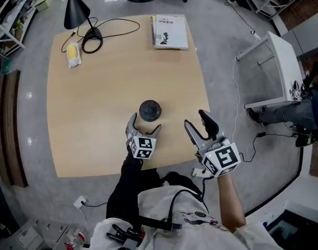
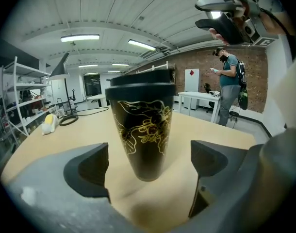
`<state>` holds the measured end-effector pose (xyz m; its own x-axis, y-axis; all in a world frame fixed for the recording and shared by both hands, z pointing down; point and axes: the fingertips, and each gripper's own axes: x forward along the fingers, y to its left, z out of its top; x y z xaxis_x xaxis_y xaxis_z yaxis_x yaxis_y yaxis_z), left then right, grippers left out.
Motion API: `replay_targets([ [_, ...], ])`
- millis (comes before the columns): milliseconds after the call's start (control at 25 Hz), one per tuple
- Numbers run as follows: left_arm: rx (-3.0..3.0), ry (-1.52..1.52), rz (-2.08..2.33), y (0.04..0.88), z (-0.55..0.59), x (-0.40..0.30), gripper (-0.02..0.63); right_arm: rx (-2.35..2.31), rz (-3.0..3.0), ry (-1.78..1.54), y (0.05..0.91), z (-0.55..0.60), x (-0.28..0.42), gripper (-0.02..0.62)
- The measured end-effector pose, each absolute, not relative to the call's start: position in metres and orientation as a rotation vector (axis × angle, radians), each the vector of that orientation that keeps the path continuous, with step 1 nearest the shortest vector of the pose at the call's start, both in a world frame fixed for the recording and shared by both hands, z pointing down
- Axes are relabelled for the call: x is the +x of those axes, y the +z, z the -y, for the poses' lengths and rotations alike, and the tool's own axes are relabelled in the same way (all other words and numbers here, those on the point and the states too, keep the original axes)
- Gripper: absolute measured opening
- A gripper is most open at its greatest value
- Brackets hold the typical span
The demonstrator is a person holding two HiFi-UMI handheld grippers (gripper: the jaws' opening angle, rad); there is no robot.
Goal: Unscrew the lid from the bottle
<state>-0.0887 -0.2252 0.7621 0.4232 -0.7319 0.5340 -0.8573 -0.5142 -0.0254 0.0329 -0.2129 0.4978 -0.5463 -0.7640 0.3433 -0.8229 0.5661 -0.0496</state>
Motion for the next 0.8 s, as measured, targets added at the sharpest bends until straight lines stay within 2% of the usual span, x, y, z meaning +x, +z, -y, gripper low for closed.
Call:
replay_targets([
  [360,2.484,0.561,1.363,0.762,0.259,-0.062,0.537,1.203,2.423,0.404,0.544,0.231,0.022,0.232],
  [640,2.525,0.544,1.408,0.754,0.271,-0.053,0.535,1.211,2.352,0.451,0.563,0.231,0.039,0.218],
  [800,2.549,0.558,1.401,0.75,0.274,-0.051,0.488,1.213,2.326,0.475,0.573,0.229,0.044,0.212],
])
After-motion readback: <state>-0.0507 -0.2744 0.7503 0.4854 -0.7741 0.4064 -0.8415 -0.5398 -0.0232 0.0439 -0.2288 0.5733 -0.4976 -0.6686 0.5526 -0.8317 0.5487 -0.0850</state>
